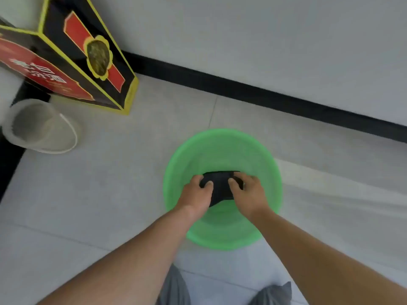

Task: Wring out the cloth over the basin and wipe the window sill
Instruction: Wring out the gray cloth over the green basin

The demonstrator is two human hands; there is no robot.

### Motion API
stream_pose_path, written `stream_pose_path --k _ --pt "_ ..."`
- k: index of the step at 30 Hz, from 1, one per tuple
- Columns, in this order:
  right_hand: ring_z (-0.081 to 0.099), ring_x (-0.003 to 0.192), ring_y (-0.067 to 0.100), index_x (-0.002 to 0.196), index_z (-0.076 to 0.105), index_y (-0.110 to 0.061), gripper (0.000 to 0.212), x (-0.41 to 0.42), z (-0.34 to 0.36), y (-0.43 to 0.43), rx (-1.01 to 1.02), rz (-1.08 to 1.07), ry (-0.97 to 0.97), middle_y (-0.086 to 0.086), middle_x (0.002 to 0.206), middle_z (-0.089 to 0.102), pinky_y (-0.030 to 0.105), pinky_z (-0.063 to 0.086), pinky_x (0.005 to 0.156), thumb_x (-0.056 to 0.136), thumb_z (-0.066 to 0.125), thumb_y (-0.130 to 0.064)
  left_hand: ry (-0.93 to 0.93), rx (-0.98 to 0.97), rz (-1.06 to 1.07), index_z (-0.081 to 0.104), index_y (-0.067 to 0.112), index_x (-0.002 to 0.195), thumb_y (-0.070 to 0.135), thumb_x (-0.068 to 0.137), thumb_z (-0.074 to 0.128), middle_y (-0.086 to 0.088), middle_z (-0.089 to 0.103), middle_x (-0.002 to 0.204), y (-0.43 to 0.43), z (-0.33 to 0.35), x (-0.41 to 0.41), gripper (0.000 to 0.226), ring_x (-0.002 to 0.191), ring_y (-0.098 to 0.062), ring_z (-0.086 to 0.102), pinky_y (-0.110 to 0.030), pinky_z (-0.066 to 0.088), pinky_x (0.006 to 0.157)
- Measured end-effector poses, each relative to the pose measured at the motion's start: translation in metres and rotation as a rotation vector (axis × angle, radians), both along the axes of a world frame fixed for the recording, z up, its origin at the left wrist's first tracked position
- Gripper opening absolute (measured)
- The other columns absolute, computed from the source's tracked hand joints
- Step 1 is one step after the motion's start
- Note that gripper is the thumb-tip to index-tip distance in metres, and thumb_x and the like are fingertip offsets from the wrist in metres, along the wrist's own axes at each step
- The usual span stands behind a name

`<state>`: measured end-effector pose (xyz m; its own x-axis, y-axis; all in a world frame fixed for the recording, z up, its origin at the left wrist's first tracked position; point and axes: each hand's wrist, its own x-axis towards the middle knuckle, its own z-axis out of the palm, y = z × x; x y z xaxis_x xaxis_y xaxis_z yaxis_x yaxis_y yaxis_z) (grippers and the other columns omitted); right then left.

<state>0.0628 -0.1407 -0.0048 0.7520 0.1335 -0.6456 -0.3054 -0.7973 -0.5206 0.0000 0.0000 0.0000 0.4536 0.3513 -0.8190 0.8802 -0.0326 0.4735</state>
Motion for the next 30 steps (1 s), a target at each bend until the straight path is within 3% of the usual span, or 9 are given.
stream_pose_path --k 6,8,11,13,17,21,25,27,30 --pt "0.056 0.114 0.027 0.139 0.053 -0.023 0.05 0.005 -0.034 0.005 -0.035 0.028 0.022 0.008 0.13 0.05 0.035 0.044 0.105 0.094 0.056 -0.046 0.033 0.06 0.063 0.045 0.034 0.139 0.051 0.092 0.048 -0.01 0.049 0.129 -0.017 -0.034 0.011 0.051 0.113 -0.035 0.056 -0.043 0.048 0.099" --pt "0.063 0.103 0.024 0.128 0.061 -0.023 0.05 0.003 -0.039 0.008 0.003 -0.033 0.08 0.006 0.121 0.06 0.037 0.051 0.099 0.087 0.057 -0.052 0.044 0.041 0.107 0.052 0.03 0.13 0.057 0.083 0.049 -0.009 0.055 0.125 -0.019 -0.037 0.01 0.054 0.109 -0.034 0.059 -0.044 0.05 0.097" --pt "0.068 0.082 0.02 0.096 0.068 -0.021 0.022 -0.001 -0.037 0.008 0.147 -0.274 0.231 0.004 0.094 0.071 0.039 0.061 0.078 0.09 0.065 -0.042 0.004 -0.035 0.248 0.06 0.017 0.104 0.044 0.091 0.059 -0.008 0.066 0.105 -0.021 -0.037 0.006 0.03 0.095 -0.029 0.064 -0.036 0.053 0.086" --pt "0.066 0.074 0.017 0.093 0.069 -0.016 0.022 -0.004 -0.027 0.004 0.231 -0.381 0.354 0.005 0.089 0.071 0.03 0.058 0.064 0.092 0.066 -0.038 -0.006 -0.101 0.355 0.065 0.013 0.092 0.039 0.094 0.061 -0.008 0.071 0.097 -0.022 -0.031 0.001 0.026 0.092 -0.028 0.066 -0.035 0.053 0.081" --pt "0.069 0.088 0.018 0.1 0.071 -0.016 0.025 -0.009 -0.011 0.002 0.392 -0.513 0.466 0.004 0.1 0.075 0.03 0.053 0.068 0.096 0.06 -0.038 -0.096 -0.154 0.538 0.069 0.01 0.087 0.04 0.094 0.061 -0.004 0.073 0.087 -0.028 -0.006 -0.002 0.032 0.082 -0.019 0.067 -0.033 0.053 0.075" --pt "0.07 0.099 0.018 0.111 0.066 -0.021 0.031 -0.015 0.012 0.013 0.47 -0.52 0.544 0.004 0.109 0.073 0.034 0.059 0.069 0.103 0.045 -0.042 -0.182 -0.015 0.44 0.06 0.017 0.089 0.039 0.099 0.05 0.002 0.065 0.087 -0.032 0.015 0.001 0.027 0.081 -0.018 0.059 -0.028 0.043 0.065" --pt "0.068 0.1 0.015 0.113 0.064 -0.037 0.025 -0.013 0.025 0.022 0.439 -0.422 0.459 -0.004 0.111 0.069 0.041 0.062 0.065 0.103 0.043 -0.043 -0.244 0.038 0.191 0.046 0.034 0.139 0.046 0.101 0.041 0.018 0.051 0.124 -0.031 0.016 0.001 0.041 0.112 -0.005 0.051 -0.025 0.041 0.096" --pt "0.069 0.097 0.013 0.116 0.063 -0.04 0.025 -0.01 0.026 0.025 0.429 -0.398 0.402 -0.006 0.111 0.069 0.048 0.063 0.068 0.102 0.043 -0.045 -0.275 0.09 0.128 0.054 0.036 0.129 0.049 0.1 0.039 0.017 0.06 0.12 -0.03 0.014 0.003 0.034 0.11 -0.007 0.058 -0.031 0.046 0.097" --pt "0.069 0.082 0.019 0.101 0.069 -0.028 0.029 -0.006 0.024 0.032 0.412 -0.412 0.351 0.008 0.099 0.072 0.059 0.059 0.071 0.1 0.047 -0.047 -0.276 0.144 0.154 0.059 0.025 0.093 0.048 0.1 0.041 0.007 0.068 0.087 -0.031 0.012 0.01 0.03 0.085 -0.015 0.064 -0.035 0.051 0.076"
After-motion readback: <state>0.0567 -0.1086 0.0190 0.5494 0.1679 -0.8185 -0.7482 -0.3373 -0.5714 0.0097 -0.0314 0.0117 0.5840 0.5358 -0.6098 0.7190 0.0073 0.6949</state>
